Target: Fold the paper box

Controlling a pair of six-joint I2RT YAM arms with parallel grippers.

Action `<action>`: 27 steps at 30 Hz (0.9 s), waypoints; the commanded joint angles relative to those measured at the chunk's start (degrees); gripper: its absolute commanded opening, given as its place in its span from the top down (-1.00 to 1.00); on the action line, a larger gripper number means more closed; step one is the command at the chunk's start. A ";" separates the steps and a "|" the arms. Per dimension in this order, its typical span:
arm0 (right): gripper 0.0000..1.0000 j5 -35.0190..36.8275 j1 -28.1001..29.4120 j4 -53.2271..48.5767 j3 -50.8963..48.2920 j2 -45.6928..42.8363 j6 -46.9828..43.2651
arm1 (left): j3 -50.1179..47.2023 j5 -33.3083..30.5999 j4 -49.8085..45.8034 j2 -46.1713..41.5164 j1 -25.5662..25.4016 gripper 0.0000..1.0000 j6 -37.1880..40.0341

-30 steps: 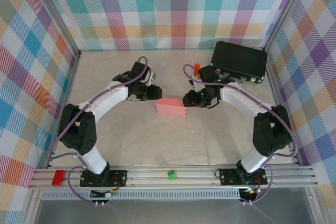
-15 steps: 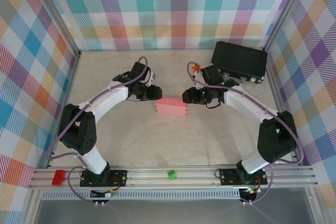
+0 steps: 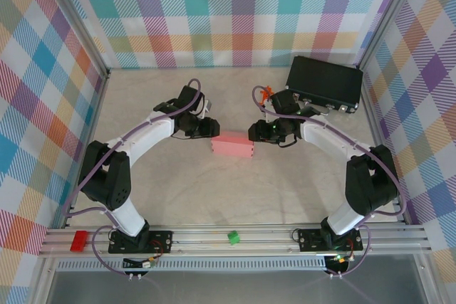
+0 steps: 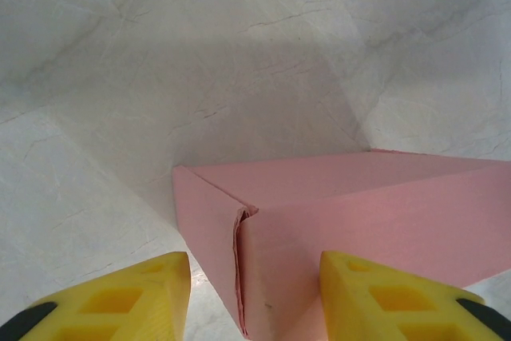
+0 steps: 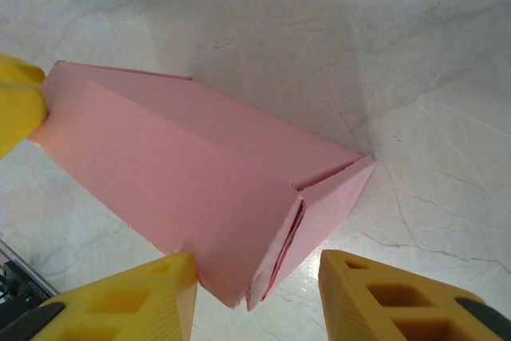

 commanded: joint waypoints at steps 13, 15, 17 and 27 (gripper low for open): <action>0.10 -1.09 0.16 -1.21 -2.18 1.76 -0.80 | -4.99 -0.52 -1.20 -0.51 -0.33 0.09 0.72; 0.10 -1.61 0.16 -1.10 -2.45 1.99 -0.91 | -5.62 -0.06 -0.67 -0.86 -0.34 0.09 0.72; 0.11 -2.11 0.16 -1.04 -2.71 2.20 -0.98 | -6.22 0.29 -0.16 -1.13 -0.26 0.09 0.68; 0.11 -3.37 1.11 0.31 -5.44 0.95 -2.51 | -10.76 2.51 4.73 -3.61 -0.35 0.09 0.69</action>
